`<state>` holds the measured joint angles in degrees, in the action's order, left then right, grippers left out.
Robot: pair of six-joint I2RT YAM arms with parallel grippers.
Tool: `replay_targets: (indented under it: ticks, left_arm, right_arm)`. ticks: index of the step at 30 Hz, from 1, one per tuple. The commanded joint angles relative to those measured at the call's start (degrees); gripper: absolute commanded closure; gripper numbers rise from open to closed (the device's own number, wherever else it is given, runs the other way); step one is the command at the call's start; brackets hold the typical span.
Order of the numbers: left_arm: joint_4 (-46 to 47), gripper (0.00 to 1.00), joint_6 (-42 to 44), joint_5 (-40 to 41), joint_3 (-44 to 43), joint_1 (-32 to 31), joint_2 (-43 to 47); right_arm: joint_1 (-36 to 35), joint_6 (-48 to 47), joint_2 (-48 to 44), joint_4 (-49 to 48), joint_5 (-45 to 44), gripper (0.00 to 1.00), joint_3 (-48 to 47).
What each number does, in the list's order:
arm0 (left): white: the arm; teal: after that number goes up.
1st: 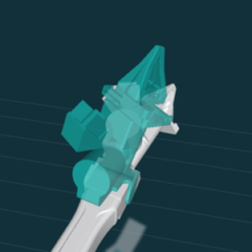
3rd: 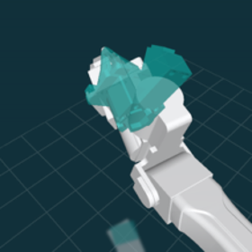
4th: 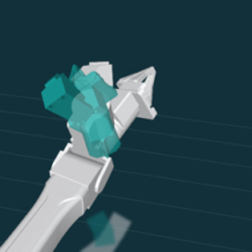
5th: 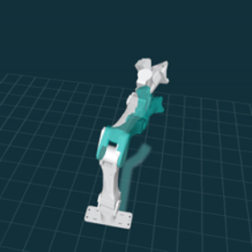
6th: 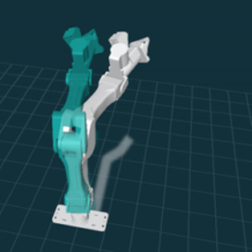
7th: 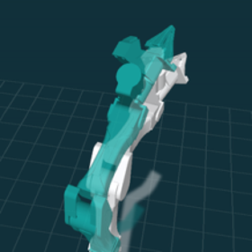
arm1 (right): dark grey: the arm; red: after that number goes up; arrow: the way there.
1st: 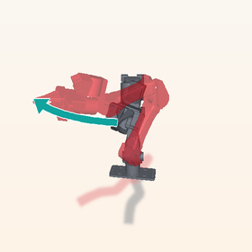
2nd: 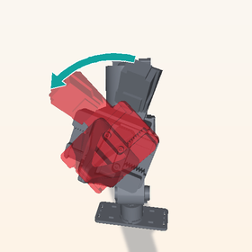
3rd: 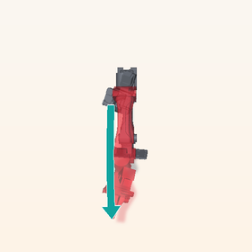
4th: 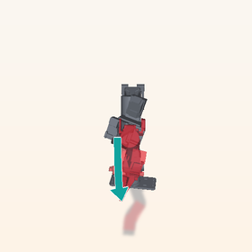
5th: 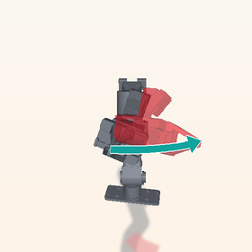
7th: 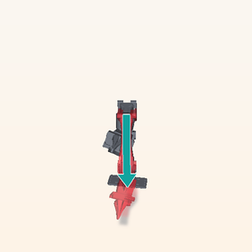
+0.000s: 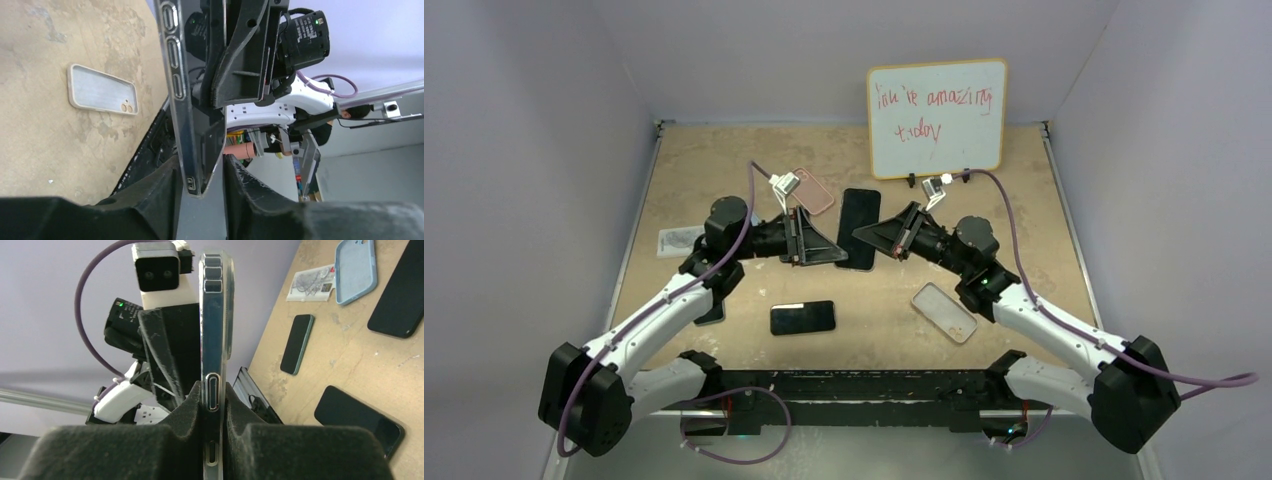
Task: Put the phone into the phone case
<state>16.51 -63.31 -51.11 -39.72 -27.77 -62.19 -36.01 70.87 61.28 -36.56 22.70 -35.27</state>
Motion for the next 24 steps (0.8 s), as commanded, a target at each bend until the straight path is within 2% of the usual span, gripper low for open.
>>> replay_targets:
  ticks: [1,7,11,13,16,17,21,22,24]
  left_arm:
    - [0.5,0.61,0.1,4.1,-3.1,1.2,2.7]
    - [-1.4,0.54,1.3,6.0,-7.8,2.8,0.0]
    - [-0.8,0.57,2.4,6.0,-9.0,2.8,-3.0]
    - [-0.7,0.66,3.2,6.3,-9.0,2.8,-3.7]
    - [-2.0,0.96,5.1,7.1,-9.1,2.8,-4.2]
    - [-2.9,1.00,6.0,7.3,-9.3,2.8,-4.2]
    - [-9.6,1.00,11.2,9.5,-11.3,2.8,-3.7]
    - [-12.3,0.96,13.0,10.0,-12.6,2.8,-3.7]
    - [-19.3,0.77,18.2,11.7,-15.2,2.8,-3.8]
  right_arm:
    - [0.5,-1.8,-0.6,-2.3,2.5,1.00,-2.3]
    - [0.5,-2.4,-0.4,-3.8,8.5,1.00,-1.0]
    - [0.4,-0.8,-0.4,-6.1,10.4,1.00,0.6]
    - [0.4,-1.2,-0.5,-4.9,10.8,1.00,0.8]
    - [0.4,-2.8,-0.9,-1.7,10.4,1.00,0.5]
    - [0.4,-3.6,-1.1,-0.2,10.1,1.00,0.3]
    - [0.4,-5.1,-1.4,2.9,8.2,1.00,0.3]
    - [0.4,-5.4,-1.3,4.3,7.7,1.00,0.1]
    - [0.4,-5.5,-0.9,6.5,7.2,1.00,-0.1]
